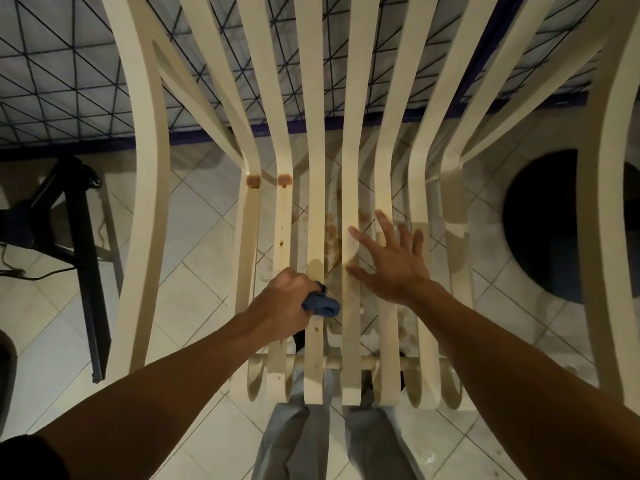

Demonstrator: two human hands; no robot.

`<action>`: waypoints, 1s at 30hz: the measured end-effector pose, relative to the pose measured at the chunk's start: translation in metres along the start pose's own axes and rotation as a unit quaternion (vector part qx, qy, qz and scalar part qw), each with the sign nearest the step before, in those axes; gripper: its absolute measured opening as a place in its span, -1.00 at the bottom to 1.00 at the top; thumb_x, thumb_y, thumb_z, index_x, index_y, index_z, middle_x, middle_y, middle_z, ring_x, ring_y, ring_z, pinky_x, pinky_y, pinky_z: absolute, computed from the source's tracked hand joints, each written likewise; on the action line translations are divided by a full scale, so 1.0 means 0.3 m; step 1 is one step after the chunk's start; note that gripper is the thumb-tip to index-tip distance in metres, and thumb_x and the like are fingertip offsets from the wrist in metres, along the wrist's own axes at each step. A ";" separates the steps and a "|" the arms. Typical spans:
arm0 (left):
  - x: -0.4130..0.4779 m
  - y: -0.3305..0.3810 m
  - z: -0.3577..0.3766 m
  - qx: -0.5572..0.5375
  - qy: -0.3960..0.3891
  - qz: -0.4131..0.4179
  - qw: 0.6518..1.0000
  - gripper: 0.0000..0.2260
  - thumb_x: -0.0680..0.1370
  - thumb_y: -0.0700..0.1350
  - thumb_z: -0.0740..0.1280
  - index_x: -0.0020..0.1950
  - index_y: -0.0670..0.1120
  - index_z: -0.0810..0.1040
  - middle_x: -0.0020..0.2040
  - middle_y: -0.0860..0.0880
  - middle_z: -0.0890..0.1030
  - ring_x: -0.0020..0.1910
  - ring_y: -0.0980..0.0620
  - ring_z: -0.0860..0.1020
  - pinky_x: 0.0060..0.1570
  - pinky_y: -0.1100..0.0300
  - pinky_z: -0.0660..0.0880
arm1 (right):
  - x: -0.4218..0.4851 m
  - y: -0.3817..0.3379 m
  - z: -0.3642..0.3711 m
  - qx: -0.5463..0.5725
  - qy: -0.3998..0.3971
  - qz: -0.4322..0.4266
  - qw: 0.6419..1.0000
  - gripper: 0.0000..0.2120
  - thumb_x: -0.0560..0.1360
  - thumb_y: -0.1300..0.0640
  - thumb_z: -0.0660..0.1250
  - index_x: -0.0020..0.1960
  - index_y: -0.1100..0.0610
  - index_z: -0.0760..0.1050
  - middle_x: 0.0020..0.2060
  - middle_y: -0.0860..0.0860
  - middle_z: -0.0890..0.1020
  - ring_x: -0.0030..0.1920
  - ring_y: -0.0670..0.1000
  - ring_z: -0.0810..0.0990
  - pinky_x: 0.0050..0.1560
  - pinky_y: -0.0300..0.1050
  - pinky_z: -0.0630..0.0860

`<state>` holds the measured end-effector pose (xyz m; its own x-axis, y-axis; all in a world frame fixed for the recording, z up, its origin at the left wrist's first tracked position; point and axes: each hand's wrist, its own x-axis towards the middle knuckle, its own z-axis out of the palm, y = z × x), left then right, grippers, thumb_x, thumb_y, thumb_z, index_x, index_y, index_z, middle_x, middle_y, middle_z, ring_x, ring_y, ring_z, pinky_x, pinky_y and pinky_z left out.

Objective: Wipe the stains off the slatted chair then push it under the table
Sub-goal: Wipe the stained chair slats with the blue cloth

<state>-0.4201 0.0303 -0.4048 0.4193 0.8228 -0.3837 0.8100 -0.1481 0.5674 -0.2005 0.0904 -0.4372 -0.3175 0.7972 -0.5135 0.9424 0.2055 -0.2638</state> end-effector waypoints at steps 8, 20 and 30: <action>-0.053 0.089 -0.010 -0.001 0.089 0.034 0.995 -0.83 0.30 -0.36 0.46 -0.26 -0.10 0.64 -0.44 -0.07 0.53 -0.47 -0.08 0.48 -0.48 0.22 0.48 | -0.001 0.006 0.004 0.007 0.003 0.000 1.000 -0.30 0.52 -0.36 0.14 0.54 -0.31 -0.13 0.56 -0.02 -0.32 0.54 0.30 -0.26 0.45 0.41 -0.26; -0.012 0.066 -0.019 0.014 0.038 -0.050 0.998 -0.83 0.47 -0.33 0.31 -0.11 -0.14 0.67 -0.28 -0.10 0.59 -0.22 -0.10 0.55 -0.29 0.17 0.45 | 0.005 0.005 0.011 -0.006 0.017 -0.002 1.000 -0.31 0.53 -0.36 0.14 0.54 -0.30 -0.09 0.57 0.00 -0.27 0.54 0.31 -0.20 0.45 0.42 -0.25; -0.257 0.134 0.144 0.029 0.027 0.017 0.999 -0.73 0.28 -0.24 0.58 -0.12 0.05 0.71 -0.27 0.05 0.62 -0.26 0.01 0.55 -0.28 0.27 0.50 | -0.013 0.004 -0.006 0.007 -0.004 0.005 1.000 -0.33 0.54 -0.34 0.13 0.54 -0.31 -0.11 0.57 -0.01 -0.29 0.55 0.29 -0.20 0.47 0.36 -0.29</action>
<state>-0.4022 -0.0627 -0.3839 0.4250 0.8451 -0.3243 0.8189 -0.2063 0.5356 -0.1979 0.0887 -0.4340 -0.3090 0.7946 -0.5227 0.9441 0.1898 -0.2696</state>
